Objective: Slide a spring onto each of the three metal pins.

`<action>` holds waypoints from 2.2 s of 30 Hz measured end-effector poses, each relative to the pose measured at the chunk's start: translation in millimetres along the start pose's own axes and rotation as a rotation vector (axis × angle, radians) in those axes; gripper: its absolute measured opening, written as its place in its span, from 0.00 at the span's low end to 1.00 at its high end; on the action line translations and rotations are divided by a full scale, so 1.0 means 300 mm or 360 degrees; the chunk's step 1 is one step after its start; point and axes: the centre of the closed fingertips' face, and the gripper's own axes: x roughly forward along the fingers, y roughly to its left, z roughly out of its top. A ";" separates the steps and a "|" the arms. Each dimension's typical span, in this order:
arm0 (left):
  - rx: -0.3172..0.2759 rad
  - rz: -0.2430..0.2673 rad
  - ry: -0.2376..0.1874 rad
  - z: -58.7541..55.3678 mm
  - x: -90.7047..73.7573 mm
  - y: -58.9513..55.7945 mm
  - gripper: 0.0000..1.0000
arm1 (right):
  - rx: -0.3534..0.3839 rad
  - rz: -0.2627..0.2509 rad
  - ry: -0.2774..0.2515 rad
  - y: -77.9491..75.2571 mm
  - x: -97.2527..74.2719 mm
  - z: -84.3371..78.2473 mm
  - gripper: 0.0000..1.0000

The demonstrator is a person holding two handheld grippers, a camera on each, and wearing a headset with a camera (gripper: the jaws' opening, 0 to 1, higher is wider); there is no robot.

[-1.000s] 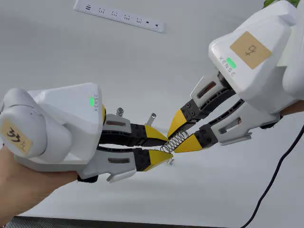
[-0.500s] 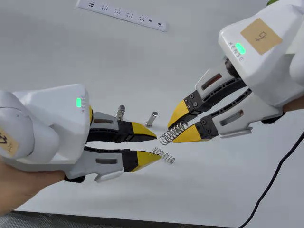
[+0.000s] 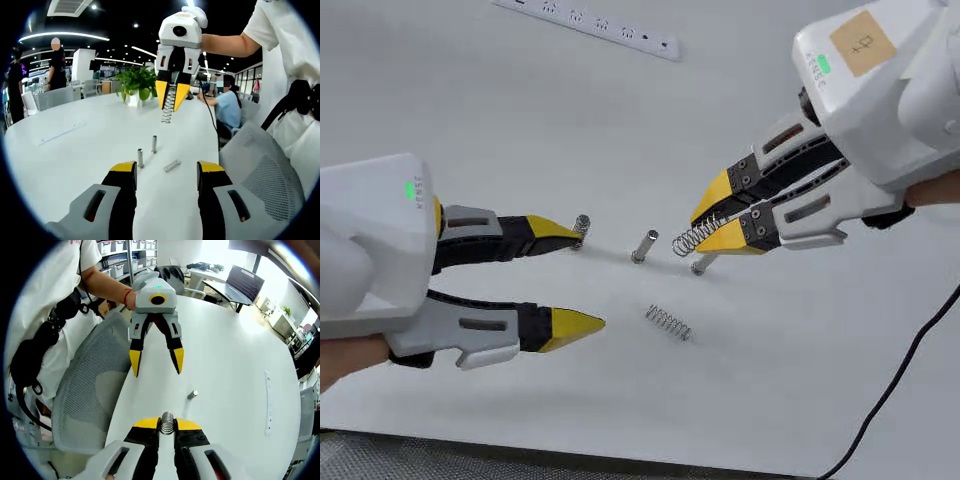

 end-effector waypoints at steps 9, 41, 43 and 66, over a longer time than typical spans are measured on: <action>-0.0041 0.0077 -0.0008 -0.034 -0.029 0.061 0.71 | 0.0109 -0.0090 0.0064 -0.104 0.056 -0.054 0.06; -0.0107 0.0090 -0.0065 -0.061 -0.032 0.096 0.90 | 0.0130 -0.0047 0.0213 -0.165 0.223 -0.156 0.06; -0.0109 0.0085 -0.0068 -0.061 -0.031 0.094 0.90 | 0.0130 -0.0045 0.0214 -0.166 0.226 -0.155 0.06; -0.0134 0.0074 -0.0080 -0.071 -0.033 0.090 0.89 | 0.0104 0.0001 0.0243 -0.165 0.264 -0.158 0.06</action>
